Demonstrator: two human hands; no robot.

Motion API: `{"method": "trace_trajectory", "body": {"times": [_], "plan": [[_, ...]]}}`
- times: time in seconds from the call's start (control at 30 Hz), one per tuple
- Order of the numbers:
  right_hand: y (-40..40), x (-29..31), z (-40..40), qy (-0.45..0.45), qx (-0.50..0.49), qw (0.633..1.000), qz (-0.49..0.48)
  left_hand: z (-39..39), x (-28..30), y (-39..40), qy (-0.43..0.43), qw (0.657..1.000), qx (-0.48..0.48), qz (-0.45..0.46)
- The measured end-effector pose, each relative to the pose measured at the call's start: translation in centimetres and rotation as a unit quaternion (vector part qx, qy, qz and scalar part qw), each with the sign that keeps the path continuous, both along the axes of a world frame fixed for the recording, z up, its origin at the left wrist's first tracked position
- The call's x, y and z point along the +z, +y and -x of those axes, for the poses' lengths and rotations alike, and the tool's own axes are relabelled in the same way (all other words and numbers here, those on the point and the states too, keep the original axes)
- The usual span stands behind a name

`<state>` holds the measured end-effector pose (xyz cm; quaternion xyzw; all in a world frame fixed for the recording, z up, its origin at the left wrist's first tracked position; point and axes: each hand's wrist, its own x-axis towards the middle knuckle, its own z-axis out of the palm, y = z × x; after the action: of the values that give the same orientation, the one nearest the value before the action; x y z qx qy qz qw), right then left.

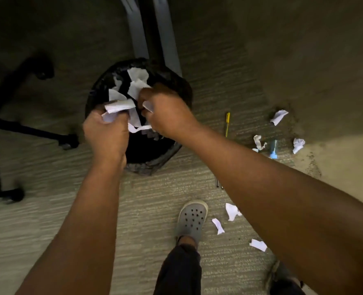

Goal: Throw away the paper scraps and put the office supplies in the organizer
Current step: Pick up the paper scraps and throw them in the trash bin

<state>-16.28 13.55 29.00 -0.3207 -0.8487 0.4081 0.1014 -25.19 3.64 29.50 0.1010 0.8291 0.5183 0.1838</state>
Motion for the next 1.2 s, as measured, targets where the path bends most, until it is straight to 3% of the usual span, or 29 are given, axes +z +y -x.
{"method": "trace_trajectory", "body": {"times": [0.13, 0.2, 0.3, 0.43, 0.5, 0.6, 0.7, 0.8, 0.9, 0.97, 1.07, 1.2], "plan": [[0.0, -3.1, 2.4, -0.126, 0.097, 0.987, 0.035, 1.9, -3.7, -1.5, -0.026, 0.980, -0.110, 0.162], [0.1, -3.8, 2.0, -0.117, 0.077, 0.989, 0.044, 2.4, -4.3, -2.2, -0.013, 0.964, -0.153, 0.215], [-0.2, -3.7, -0.4, 0.013, -0.061, 0.997, 0.040, 1.8, -4.0, -3.6, 0.058, 0.953, -0.177, 0.237], [-1.5, -4.8, -8.3, 0.110, -0.261, 0.959, 0.015, -3.5, -3.6, -6.8, 0.145, 0.963, -0.190, 0.127], [-3.0, -6.8, -14.4, 0.081, -0.351, 0.933, 0.029, -7.3, -4.5, -8.5, 0.171, 0.954, -0.228, 0.094], [-6.7, -10.9, -24.1, -0.042, -0.435, 0.898, 0.053, -13.2, -7.7, -10.9, 0.157, 0.923, -0.332, 0.116], [-12.1, -16.0, -32.7, -0.189, -0.451, 0.865, 0.110, -18.3, -12.0, -13.1, 0.083, 0.878, -0.437, 0.177], [-17.5, -20.5, -38.7, -0.319, -0.394, 0.838, 0.200, -22.4, -17.3, -14.9, 0.032, 0.819, -0.516, 0.250], [-21.3, -24.2, -41.9, -0.388, -0.332, 0.815, 0.273, -25.4, -22.3, -15.8, -0.028, 0.767, -0.560, 0.310], [-23.1, -26.7, -43.2, -0.420, -0.252, 0.824, 0.285, -27.2, -25.6, -16.4, -0.037, 0.727, -0.593, 0.345], [-24.7, -29.4, -43.6, -0.431, -0.165, 0.840, 0.285, -28.7, -29.0, -17.0, 0.028, 0.661, -0.625, 0.416], [-26.5, -31.7, -43.2, -0.418, -0.146, 0.881, 0.166, -30.3, -32.1, -17.8, 0.196, 0.560, -0.672, 0.442]]}}
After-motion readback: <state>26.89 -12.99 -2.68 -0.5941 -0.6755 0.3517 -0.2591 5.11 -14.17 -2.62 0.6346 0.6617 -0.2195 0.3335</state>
